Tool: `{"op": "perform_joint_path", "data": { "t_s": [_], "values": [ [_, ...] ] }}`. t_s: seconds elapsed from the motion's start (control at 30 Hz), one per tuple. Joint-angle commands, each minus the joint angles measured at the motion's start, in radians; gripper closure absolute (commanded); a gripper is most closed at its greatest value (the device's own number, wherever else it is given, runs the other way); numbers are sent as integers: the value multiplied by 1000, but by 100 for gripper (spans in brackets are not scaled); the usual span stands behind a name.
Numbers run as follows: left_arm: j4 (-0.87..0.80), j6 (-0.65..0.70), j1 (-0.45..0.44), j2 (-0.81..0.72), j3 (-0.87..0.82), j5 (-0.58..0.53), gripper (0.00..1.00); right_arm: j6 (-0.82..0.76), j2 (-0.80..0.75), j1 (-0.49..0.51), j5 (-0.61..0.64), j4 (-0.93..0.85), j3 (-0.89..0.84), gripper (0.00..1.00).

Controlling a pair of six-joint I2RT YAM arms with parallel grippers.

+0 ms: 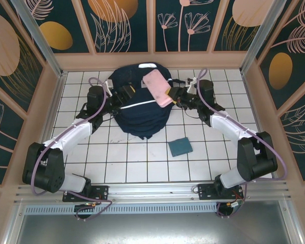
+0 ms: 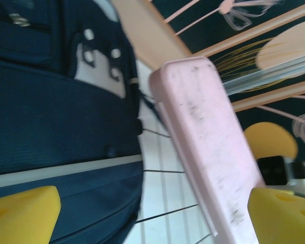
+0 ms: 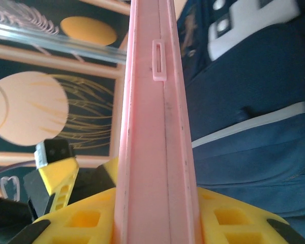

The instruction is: Pack the student bag

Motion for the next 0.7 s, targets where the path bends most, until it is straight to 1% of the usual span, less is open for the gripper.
{"op": "perform_joint_path", "data": {
  "t_s": [0.0, 0.07, 0.17, 0.27, 0.33, 0.4, 0.6, 0.67],
  "values": [
    [-168, 198, -21, -23, 56, -65, 4, -81, -36, -26, 28, -52, 40, 81],
    [-227, 260, -54, -5, 88, -113, 3, -97, -41, -41, 31, -71, 41, 81],
    [-325, 344, -114, 60, 182, -182, 2, -125, -65, -65, 45, -106, 36, 81],
    [-400, 409, -173, 141, 272, -212, 2, -154, -97, -102, 39, -141, 17, 81],
    [-430, 433, -202, 193, 322, -221, 1, -178, -125, -129, 38, -174, 1, 81],
    [-472, 462, -229, 237, 378, -254, 2, -201, -158, -163, 36, -207, -21, 80],
    [-659, 619, -350, 378, 569, -471, 2, -249, -243, -274, 14, -288, -83, 80],
    [-709, 662, -375, 427, 620, -527, 5, -256, -259, -302, 13, -299, -99, 80]
  ]
}}
